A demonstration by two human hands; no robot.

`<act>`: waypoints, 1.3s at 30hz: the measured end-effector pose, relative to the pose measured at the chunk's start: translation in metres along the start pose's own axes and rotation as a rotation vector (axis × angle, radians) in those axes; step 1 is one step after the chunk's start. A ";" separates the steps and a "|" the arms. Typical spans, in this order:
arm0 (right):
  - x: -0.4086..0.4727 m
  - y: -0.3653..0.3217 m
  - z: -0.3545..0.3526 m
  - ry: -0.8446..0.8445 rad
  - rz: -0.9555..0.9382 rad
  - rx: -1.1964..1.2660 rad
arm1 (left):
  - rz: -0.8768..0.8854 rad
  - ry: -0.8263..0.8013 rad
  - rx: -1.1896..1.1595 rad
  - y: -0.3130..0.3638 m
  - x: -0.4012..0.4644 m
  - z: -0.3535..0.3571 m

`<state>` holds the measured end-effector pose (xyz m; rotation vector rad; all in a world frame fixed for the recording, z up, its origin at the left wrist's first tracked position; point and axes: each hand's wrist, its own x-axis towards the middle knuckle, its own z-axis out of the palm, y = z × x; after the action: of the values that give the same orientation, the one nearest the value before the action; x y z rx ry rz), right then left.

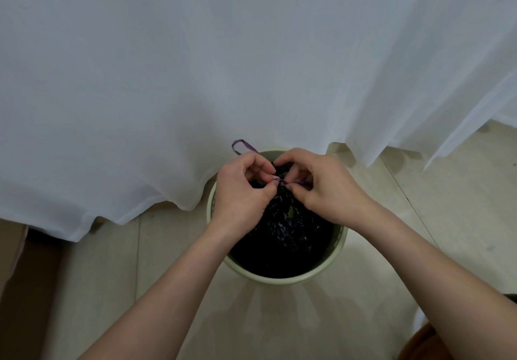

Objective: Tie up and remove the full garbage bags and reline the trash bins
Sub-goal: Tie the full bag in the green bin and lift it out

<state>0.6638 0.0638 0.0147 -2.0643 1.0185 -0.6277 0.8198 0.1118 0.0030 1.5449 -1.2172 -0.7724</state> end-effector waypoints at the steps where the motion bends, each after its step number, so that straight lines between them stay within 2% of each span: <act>1: 0.000 0.000 -0.001 -0.004 0.027 0.046 | -0.002 0.002 0.001 0.000 0.000 -0.001; 6: -0.002 -0.003 -0.006 -0.145 0.236 0.471 | -0.003 -0.003 0.002 0.000 -0.002 -0.002; 8: -0.003 -0.002 -0.006 -0.159 0.273 0.587 | 0.052 -0.008 0.055 0.002 -0.003 -0.003; 12: -0.003 0.000 -0.010 -0.127 0.326 0.666 | 0.272 -0.053 0.238 0.007 -0.006 -0.005; 15: -0.004 0.002 -0.010 -0.094 0.348 0.683 | 0.242 -0.158 0.208 0.008 -0.009 -0.007; 18: -0.005 0.001 -0.009 -0.078 0.356 0.666 | 0.199 -0.202 0.241 0.006 -0.012 -0.005; 22: -0.006 -0.002 -0.009 -0.099 0.350 0.635 | 0.121 -0.125 0.136 0.004 -0.013 -0.002; 26: -0.009 0.000 -0.011 -0.117 0.356 0.626 | 0.145 -0.144 0.108 0.003 -0.016 -0.002; 34: -0.010 0.005 -0.014 -0.077 0.355 0.625 | 0.208 -0.087 0.236 0.003 -0.014 0.001; 36: -0.010 0.005 -0.015 -0.046 0.313 0.504 | 0.215 -0.117 0.300 0.005 -0.014 -0.001; 39: -0.008 0.010 -0.021 0.079 0.118 0.049 | 0.207 -0.228 0.423 0.008 -0.009 -0.012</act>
<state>0.6406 0.0583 0.0188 -1.9343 1.1500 -0.6710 0.8249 0.1240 0.0134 1.6591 -1.7666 -0.5890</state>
